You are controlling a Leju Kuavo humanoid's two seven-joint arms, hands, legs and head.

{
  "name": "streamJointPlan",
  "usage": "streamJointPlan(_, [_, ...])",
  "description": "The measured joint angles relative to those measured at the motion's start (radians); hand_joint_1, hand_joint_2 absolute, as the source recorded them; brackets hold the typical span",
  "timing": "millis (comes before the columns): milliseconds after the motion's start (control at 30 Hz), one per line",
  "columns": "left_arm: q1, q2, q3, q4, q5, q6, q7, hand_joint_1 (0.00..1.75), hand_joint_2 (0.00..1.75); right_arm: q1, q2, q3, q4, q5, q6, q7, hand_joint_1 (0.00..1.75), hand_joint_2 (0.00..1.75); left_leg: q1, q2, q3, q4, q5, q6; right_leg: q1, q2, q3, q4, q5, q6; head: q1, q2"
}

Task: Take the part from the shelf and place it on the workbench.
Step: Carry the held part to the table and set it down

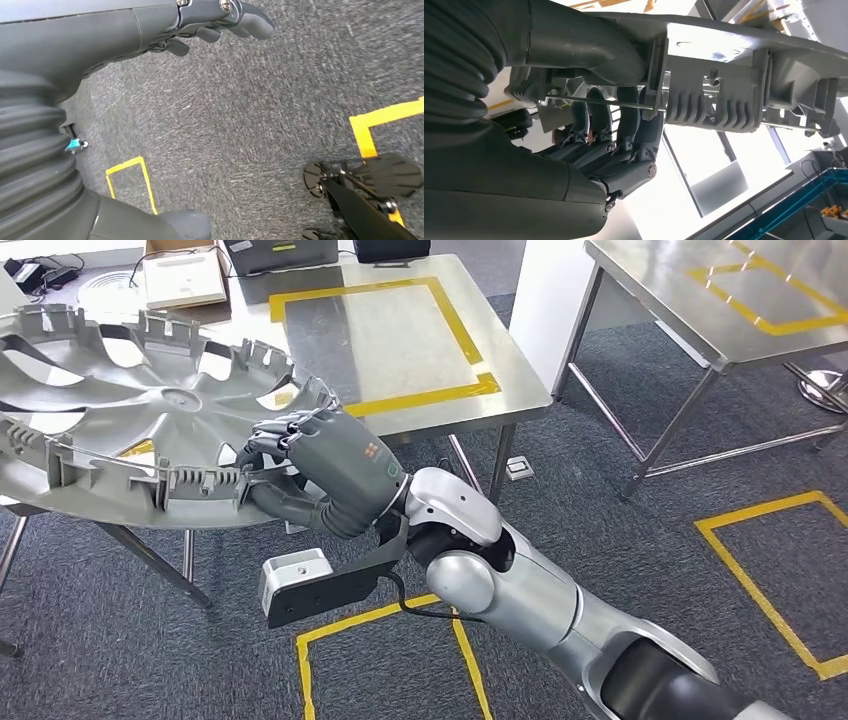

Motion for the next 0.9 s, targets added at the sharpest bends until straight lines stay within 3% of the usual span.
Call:
streamJointPlan(67, [0.0, 0.0, 0.0, 0.0, 0.0, 0.0, 0.0, 0.0, 1.75, 0.0, 0.0, 0.0, 0.0, 0.0, 0.0, 0.0, 1.75, 1.75, 0.001, 0.0, 0.008, -0.002, -0.007, 0.014, -0.002, -0.002, -0.028, 0.063, -0.031, 0.009, 0.002, 0.0])
streamJointPlan(167, [-0.001, 0.001, 0.0, -0.001, 0.0, 0.0, 0.0, 0.0, 1.75, 0.004, -0.001, 0.0, 0.0, 0.0, 0.0, -0.001, 1.75, 1.75, -0.001, 0.0, 0.02, -0.003, -0.021, 0.025, -0.003, -0.003, -0.15, 0.262, -0.095, 0.011, 0.004, 0.0])
streamJointPlan(200, [-0.001, 0.001, 0.0, -0.001, 0.0, 0.0, 0.0, 0.0, 1.75, 0.006, -0.001, 0.0, 0.0, 0.001, 0.0, -0.001, 1.75, 1.75, -0.003, -0.001, 0.026, -0.002, -0.027, 0.025, -0.003, -0.003, -0.18, 0.294, -0.089, 0.009, 0.004, 0.0])
streamJointPlan(233, [-0.001, 0.001, 0.0, -0.001, 0.0, 0.0, 0.0, 0.0, 1.75, 0.007, -0.001, 0.0, 0.0, 0.001, 0.0, -0.001, 1.75, 1.75, -0.004, -0.002, 0.035, -0.002, -0.033, 0.025, -0.002, -0.003, -0.191, 0.287, -0.063, 0.007, 0.004, 0.0])
streamJointPlan(300, [0.0, 0.0, 0.0, -0.001, 0.0, 0.0, 0.0, 0.0, 1.75, 0.009, -0.001, 0.0, 0.0, 0.001, 0.0, -0.001, 1.75, 1.75, -0.005, -0.004, 0.056, -0.002, -0.048, 0.021, 0.0, -0.003, -0.157, 0.17, 0.031, -0.003, 0.004, 0.0])
streamJointPlan(367, [-0.002, -0.002, 0.0, 0.0, -0.001, 0.0, 0.0, 0.0, 1.75, 0.008, -0.001, 0.0, -0.001, 0.001, 0.0, -0.002, 1.75, 1.75, -0.007, -0.006, 0.07, -0.002, -0.061, 0.013, 0.007, -0.004, -0.109, 0.051, 0.087, -0.014, 0.004, 0.0])
streamJointPlan(400, [-0.002, -0.003, 0.0, 0.0, -0.001, 0.0, 0.0, 0.0, 1.75, 0.007, -0.001, -0.001, -0.001, 0.002, 0.0, -0.002, 1.75, 1.75, -0.007, -0.007, 0.073, -0.002, -0.066, 0.007, 0.01, -0.003, -0.096, 0.02, 0.093, -0.017, 0.003, 0.0])
streamJointPlan(500, [-0.004, -0.002, 0.0, -0.001, -0.002, -0.001, 0.0, 0.0, 1.75, 0.007, 0.0, -0.001, -0.003, 0.003, -0.001, -0.001, 1.75, 1.75, -0.006, -0.005, 0.078, -0.006, -0.075, -0.011, 0.01, 0.001, -0.083, 0.001, 0.082, -0.024, 0.003, 0.0])
streamJointPlan(567, [-0.005, -0.002, 0.0, -0.002, -0.003, -0.001, 0.0, 0.0, 1.75, 0.007, 0.0, -0.001, -0.005, 0.004, 0.0, 0.0, 1.75, 1.75, -0.006, -0.003, 0.061, 0.037, -0.097, -0.02, 0.003, 0.0, -0.066, -0.009, 0.079, -0.033, 0.0, 0.0])
streamJointPlan(667, [-0.004, -0.003, 0.0, -0.002, -0.003, -0.001, 0.0, 0.0, 1.75, 0.007, 0.0, -0.002, -0.006, 0.005, 0.0, 0.0, 1.75, 1.75, -0.002, -0.001, -0.047, 0.223, -0.16, -0.031, -0.001, -0.003, -0.044, -0.013, 0.062, -0.042, -0.003, 0.0])
streamJointPlan(700, [-0.002, -0.002, 0.0, -0.002, -0.003, -0.001, 0.0, 0.0, 1.75, 0.008, 0.0, -0.002, -0.006, 0.005, 0.0, 0.0, 1.75, 1.75, -0.001, -0.001, -0.08, 0.266, -0.16, -0.033, -0.001, -0.003, -0.035, -0.013, 0.055, -0.042, -0.003, 0.0])
streamJointPlan(733, [-0.001, -0.002, 0.0, -0.002, -0.003, -0.001, 0.0, 0.0, 1.75, 0.009, 0.0, -0.002, -0.006, 0.005, 0.0, 0.0, 1.75, 1.75, -0.001, -0.001, -0.095, 0.272, -0.14, -0.035, -0.001, -0.002, -0.026, -0.012, 0.047, -0.041, -0.003, 0.0])
streamJointPlan(767, [0.0, -0.001, 0.0, -0.002, -0.003, -0.001, 0.0, 0.0, 1.75, 0.009, 0.0, -0.002, -0.006, 0.005, 0.0, 0.0, 1.75, 1.75, 0.0, -0.001, -0.091, 0.24, -0.102, -0.035, -0.002, -0.001, -0.015, -0.012, 0.039, -0.039, -0.003, 0.0])
streamJointPlan(833, [0.0, 0.001, 0.0, -0.002, -0.004, -0.001, 0.001, 0.0, 1.75, 0.01, 0.0, -0.002, -0.006, 0.005, 0.0, 0.001, 1.75, 1.75, 0.001, 0.0, -0.045, 0.109, -0.012, -0.034, -0.003, 0.0, 0.005, -0.01, 0.019, -0.031, -0.003, 0.0])
streamJointPlan(900, [-0.001, 0.001, 0.0, -0.001, -0.004, -0.001, 0.001, 0.0, 1.75, 0.008, 0.0, -0.002, -0.005, 0.003, -0.001, 0.001, 1.75, 1.75, 0.0, 0.001, -0.006, 0.013, 0.016, -0.025, 0.001, 0.002, 0.011, -0.007, 0.004, -0.021, -0.006, 0.0])
